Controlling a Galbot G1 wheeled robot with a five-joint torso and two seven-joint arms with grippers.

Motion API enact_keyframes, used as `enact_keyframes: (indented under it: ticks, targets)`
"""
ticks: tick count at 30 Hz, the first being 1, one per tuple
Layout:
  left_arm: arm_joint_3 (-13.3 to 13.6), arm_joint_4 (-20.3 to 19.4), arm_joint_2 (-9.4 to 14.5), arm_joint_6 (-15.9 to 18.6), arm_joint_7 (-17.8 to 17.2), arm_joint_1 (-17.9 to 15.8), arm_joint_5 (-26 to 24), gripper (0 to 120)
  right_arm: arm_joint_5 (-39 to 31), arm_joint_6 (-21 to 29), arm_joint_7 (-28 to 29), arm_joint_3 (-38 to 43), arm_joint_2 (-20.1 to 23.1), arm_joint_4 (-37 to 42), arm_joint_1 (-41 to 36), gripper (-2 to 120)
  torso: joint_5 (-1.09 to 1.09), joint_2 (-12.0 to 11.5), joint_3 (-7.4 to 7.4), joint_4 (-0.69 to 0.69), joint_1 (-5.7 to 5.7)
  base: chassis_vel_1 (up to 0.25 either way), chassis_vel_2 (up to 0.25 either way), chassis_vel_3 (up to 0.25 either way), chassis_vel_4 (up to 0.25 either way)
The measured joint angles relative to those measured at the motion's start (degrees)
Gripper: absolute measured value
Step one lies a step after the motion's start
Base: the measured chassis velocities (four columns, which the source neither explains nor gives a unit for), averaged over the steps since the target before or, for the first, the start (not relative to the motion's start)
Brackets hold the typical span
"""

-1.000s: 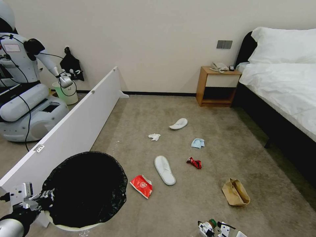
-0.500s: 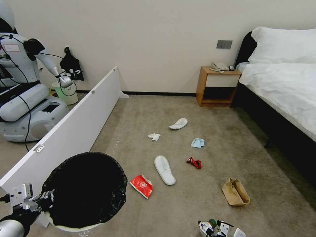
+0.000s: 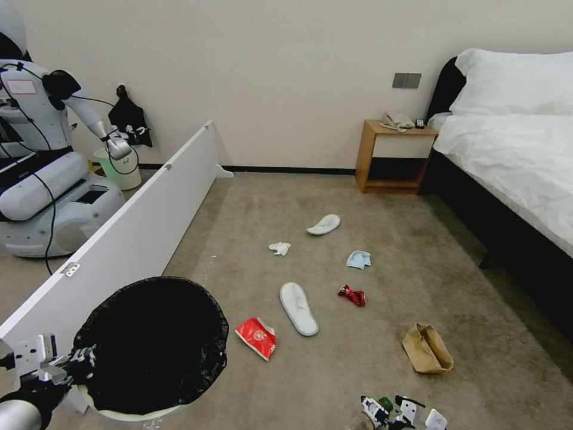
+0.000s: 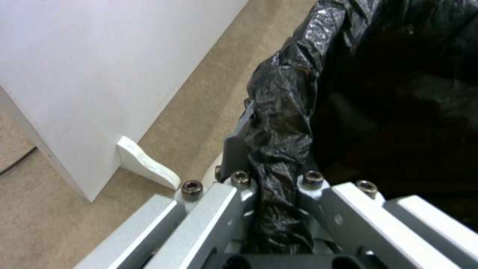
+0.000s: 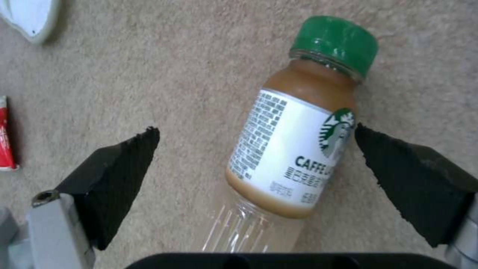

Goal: Pick up the trash bin, then pick up the garbage from the floor and place it into the trash bin.

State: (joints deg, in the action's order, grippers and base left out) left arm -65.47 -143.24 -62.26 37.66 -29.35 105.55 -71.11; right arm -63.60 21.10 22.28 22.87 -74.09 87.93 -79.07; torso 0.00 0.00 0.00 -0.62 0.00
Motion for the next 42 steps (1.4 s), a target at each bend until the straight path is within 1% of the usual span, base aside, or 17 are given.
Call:
enact_keyframes:
  ticks: [17,18,19,20,21,22,23,24,25,27,28,30,31,33,42]
  targets:
    - [0.4,0.0,0.3,0.0,0.0,-0.4,-0.2,3,1.1,0.1,1.2,0.6,-1.3,-4.3,2.5,100,0.00,0.0,0.00,0.00,0.00,0.000,0.000,0.000,0.000]
    - [0.5,0.0,0.3,0.0,0.0,-0.4,-0.2,3,1.2,0.1,1.4,0.8,-1.4,-4.7,2.7,95,0.00,0.0,0.00,0.00,0.00,0.000,0.000,0.000,0.000]
    - [0.5,0.0,0.3,0.0,0.0,-0.5,-0.2,3,1.3,0.1,1.4,0.9,-1.5,-4.8,2.8,92,0.00,0.0,0.00,0.00,0.00,0.000,0.000,0.000,0.000]
    - [0.5,0.0,0.3,0.0,0.0,-0.5,-0.2,3,1.3,0.1,1.4,0.9,-1.5,-4.8,2.8,92,0.00,0.0,0.00,0.00,0.00,0.000,0.000,0.000,0.000]
    - [0.5,0.0,0.3,0.0,0.0,-0.5,-0.3,3,1.3,0.1,1.4,1.1,-1.6,-5.0,2.9,84,0.00,0.0,0.00,0.00,0.00,0.000,0.000,0.000,0.000]
    - [0.6,0.0,0.3,0.0,0.0,-0.5,-0.3,3,1.5,0.2,1.4,1.3,-1.6,-5.2,2.9,79,-0.01,0.0,0.00,-0.01,0.00,0.000,0.000,0.000,0.000]
    - [0.6,0.0,0.3,0.0,0.0,-0.5,-0.3,3,1.5,0.2,1.4,1.3,-1.6,-5.2,2.9,79,-0.01,0.0,0.00,-0.01,0.00,0.000,0.000,0.000,0.000]
    - [0.6,0.0,0.3,0.0,0.0,-0.5,-0.3,3,1.8,0.3,1.4,1.3,-1.5,-5.2,2.9,73,-0.03,0.0,0.00,-0.02,0.00,0.000,0.000,0.000,0.000]
    - [0.6,0.0,0.3,0.0,0.0,-0.5,-0.3,3,1.8,0.3,1.4,1.3,-1.5,-5.2,2.9,73,-0.03,0.0,0.00,-0.02,0.00,0.000,0.000,0.000,0.000]
    - [0.8,0.0,0.3,0.0,0.0,-0.6,-0.3,3,2.0,0.3,1.5,1.6,-1.4,-5.3,2.9,61,-0.01,0.0,0.00,-0.01,0.00,0.000,0.000,0.000,0.000]
    - [0.8,0.0,0.3,0.0,0.0,-0.6,-0.3,3,2.0,0.3,1.5,1.6,-1.4,-5.3,2.9,61,-0.01,0.0,0.00,-0.01,0.00,0.000,0.000,0.000,0.000]
    - [0.8,0.0,0.2,0.0,0.0,-0.6,-0.3,3,2.2,0.4,1.4,1.8,-1.4,-5.5,2.8,49,-0.01,0.0,0.00,-0.01,0.00,0.000,0.000,0.000,0.000]
    - [0.8,0.0,0.2,0.0,0.0,-0.6,-0.3,3,2.2,0.4,1.4,1.8,-1.4,-5.5,2.8,49,-0.01,0.0,0.00,-0.01,0.00,0.000,0.000,0.000,0.000]
    - [0.9,0.0,0.2,0.0,0.1,-0.6,-0.3,3,2.4,0.5,1.2,1.9,-1.4,-5.8,2.8,42,-0.02,0.0,0.00,0.00,0.00,0.000,0.000,0.000,0.000]
    - [1.0,0.0,0.1,0.0,0.1,-0.5,-0.3,3,2.9,0.6,-0.7,2.3,-1.4,-6.7,2.5,42,-0.03,0.0,-0.01,0.01,-0.01,0.000,0.000,0.000,0.000]
